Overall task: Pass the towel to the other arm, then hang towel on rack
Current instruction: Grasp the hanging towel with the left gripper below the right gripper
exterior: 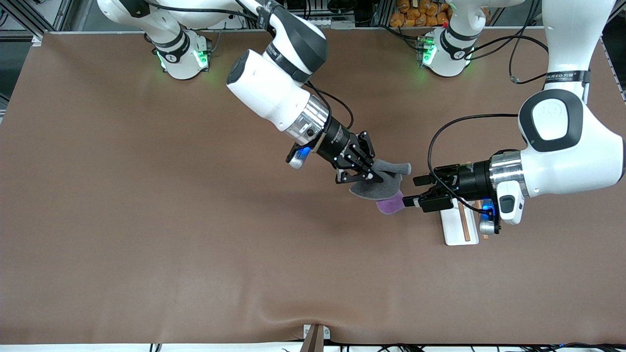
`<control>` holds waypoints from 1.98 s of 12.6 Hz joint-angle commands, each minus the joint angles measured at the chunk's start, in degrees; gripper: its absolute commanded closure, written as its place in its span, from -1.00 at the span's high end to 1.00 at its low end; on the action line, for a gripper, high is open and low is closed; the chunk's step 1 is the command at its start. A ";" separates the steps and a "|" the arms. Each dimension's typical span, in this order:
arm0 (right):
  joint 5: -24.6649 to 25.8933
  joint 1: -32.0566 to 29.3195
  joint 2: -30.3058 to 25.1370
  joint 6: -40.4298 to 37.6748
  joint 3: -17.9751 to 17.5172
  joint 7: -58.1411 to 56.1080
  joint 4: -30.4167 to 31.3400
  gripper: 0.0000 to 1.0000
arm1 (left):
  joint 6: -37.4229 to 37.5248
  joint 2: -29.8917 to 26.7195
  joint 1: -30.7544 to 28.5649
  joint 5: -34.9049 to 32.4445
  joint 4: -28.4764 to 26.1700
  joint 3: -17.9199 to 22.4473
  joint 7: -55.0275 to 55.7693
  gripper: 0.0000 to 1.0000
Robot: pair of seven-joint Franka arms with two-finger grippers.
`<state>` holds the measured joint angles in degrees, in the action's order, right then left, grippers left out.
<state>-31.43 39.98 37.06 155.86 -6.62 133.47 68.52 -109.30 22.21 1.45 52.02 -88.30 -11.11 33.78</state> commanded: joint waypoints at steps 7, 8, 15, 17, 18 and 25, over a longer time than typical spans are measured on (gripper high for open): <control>0.84 0.88 0.90 1.47 0.46 2.06 -1.37 -1.00 | -0.65 -0.59 -1.09 9.50 -4.86 -0.23 -10.83 0.92; 0.84 0.88 0.90 1.47 0.46 2.06 -1.37 -1.00 | -0.65 -0.50 -1.18 11.07 -5.04 -0.31 -11.36 0.92; 0.84 0.88 0.90 1.38 0.46 2.06 -1.37 -1.00 | -0.56 -0.59 -0.66 13.46 -5.39 -0.40 -11.37 0.92; 0.84 0.88 0.90 1.38 0.55 2.06 -1.28 -1.00 | -0.56 -0.59 -0.48 13.55 -5.39 -0.40 -11.28 0.92; 0.84 0.88 0.90 1.29 0.47 2.06 -1.28 -1.00 | -0.47 -0.77 -0.57 13.55 -5.39 -0.40 -10.76 0.92; 1.37 0.88 0.90 1.29 0.47 2.06 -1.11 -1.00 | -0.03 -1.38 -0.83 16.27 -5.13 -1.37 -8.56 0.91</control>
<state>-31.21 40.07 37.12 155.88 -6.62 133.47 68.52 -109.32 22.25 0.88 66.92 -92.69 -12.34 23.88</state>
